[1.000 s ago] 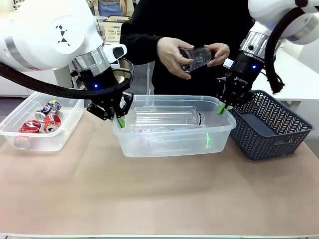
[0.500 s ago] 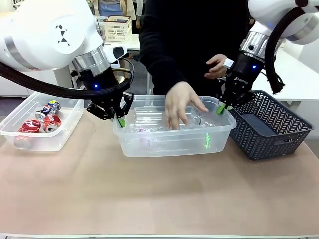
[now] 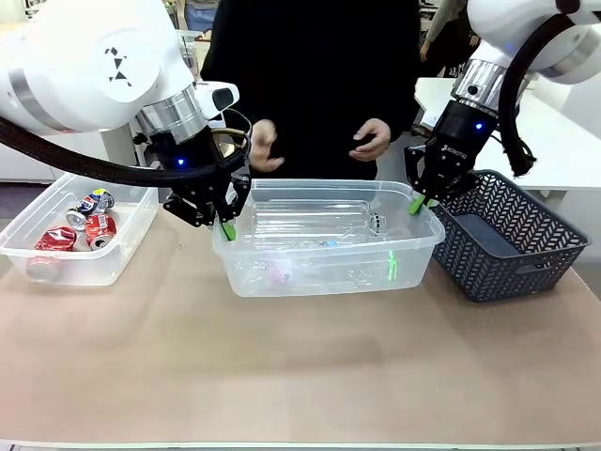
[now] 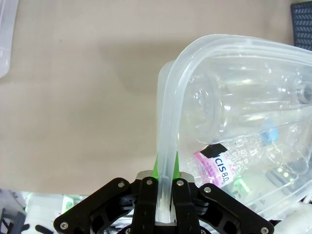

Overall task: Sort the waste into each basket.
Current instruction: Offer the picked Organizing box to the human.

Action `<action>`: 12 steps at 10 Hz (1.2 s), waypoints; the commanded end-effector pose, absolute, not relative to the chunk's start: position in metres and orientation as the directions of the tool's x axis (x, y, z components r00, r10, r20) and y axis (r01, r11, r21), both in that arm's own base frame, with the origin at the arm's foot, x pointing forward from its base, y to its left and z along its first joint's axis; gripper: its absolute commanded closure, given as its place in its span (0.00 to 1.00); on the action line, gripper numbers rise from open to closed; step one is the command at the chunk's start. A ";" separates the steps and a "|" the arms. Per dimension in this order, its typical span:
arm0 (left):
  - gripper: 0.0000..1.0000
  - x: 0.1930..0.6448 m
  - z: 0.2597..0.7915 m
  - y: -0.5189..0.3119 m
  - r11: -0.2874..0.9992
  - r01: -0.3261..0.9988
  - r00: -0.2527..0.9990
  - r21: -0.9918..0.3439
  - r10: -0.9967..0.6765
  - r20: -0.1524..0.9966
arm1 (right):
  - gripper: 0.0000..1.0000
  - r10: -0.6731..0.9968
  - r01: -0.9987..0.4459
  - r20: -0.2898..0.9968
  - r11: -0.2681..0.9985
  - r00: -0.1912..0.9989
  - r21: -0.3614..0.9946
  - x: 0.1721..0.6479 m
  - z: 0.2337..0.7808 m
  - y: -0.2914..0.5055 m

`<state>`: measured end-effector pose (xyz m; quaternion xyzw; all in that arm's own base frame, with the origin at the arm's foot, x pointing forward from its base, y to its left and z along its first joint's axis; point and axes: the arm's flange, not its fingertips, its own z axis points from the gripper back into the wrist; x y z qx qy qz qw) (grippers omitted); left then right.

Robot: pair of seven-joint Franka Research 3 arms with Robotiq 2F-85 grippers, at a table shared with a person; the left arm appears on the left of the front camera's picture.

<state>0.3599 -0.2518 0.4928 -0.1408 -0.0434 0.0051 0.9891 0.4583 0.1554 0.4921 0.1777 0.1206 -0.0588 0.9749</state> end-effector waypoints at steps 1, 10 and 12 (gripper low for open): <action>0.96 0.355 0.499 -0.254 0.953 -0.004 0.996 -0.303 0.031 0.085 | 0.92 -0.079 0.161 -0.248 0.929 0.966 0.334 0.458 0.493 0.155; 0.96 0.360 0.493 -0.252 0.960 0.002 0.996 -0.279 0.022 0.084 | 0.92 -0.072 0.157 -0.256 0.930 0.964 0.332 0.458 0.492 0.155; 0.96 0.423 0.510 -0.258 0.968 0.028 0.989 -0.250 0.010 0.151 | 0.92 0.004 0.053 -0.189 0.954 0.982 0.294 0.522 0.508 0.179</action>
